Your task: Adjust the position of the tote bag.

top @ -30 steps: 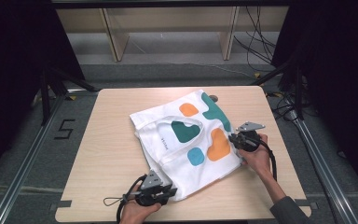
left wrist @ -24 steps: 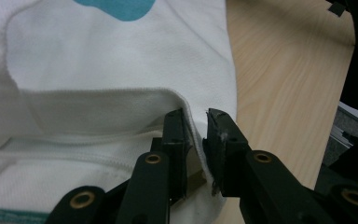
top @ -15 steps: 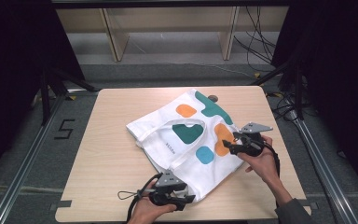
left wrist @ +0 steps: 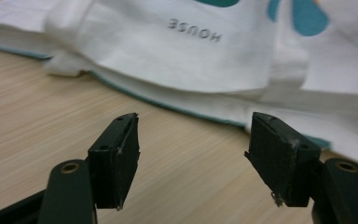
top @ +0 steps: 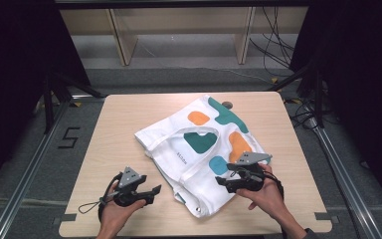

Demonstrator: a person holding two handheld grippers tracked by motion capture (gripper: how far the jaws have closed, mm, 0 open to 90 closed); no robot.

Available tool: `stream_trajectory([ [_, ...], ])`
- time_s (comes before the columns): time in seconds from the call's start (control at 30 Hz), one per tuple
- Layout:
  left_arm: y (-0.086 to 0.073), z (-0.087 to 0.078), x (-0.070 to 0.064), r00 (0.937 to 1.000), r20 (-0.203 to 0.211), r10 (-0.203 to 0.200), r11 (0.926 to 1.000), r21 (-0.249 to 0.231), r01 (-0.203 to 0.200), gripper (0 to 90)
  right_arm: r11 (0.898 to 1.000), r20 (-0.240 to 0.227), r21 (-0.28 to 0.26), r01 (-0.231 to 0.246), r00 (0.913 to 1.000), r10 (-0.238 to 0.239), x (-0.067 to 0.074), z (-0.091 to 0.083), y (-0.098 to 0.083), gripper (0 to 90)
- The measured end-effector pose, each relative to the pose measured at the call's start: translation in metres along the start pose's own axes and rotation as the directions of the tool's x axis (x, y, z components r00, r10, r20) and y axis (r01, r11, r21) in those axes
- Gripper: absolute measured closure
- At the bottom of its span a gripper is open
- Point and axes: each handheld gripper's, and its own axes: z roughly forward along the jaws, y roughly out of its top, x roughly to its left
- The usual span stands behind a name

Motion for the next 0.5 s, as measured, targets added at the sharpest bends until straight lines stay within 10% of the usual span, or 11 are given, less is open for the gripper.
stream_trajectory([
  [0.17,-0.009,-0.008,0.025,0.9962,-0.083,-0.026,0.9984,0.047,0.030,29.6,0.997,-0.033,0.027,0.071,0.9970,-0.070,0.027,0.010,-0.002,33.8],
  [0.5,-0.015,-0.011,0.034,0.9940,-0.103,-0.035,0.9975,0.057,0.041,28.2,0.988,-0.094,0.073,0.134,0.9875,-0.127,0.059,0.034,-0.006,33.2],
])
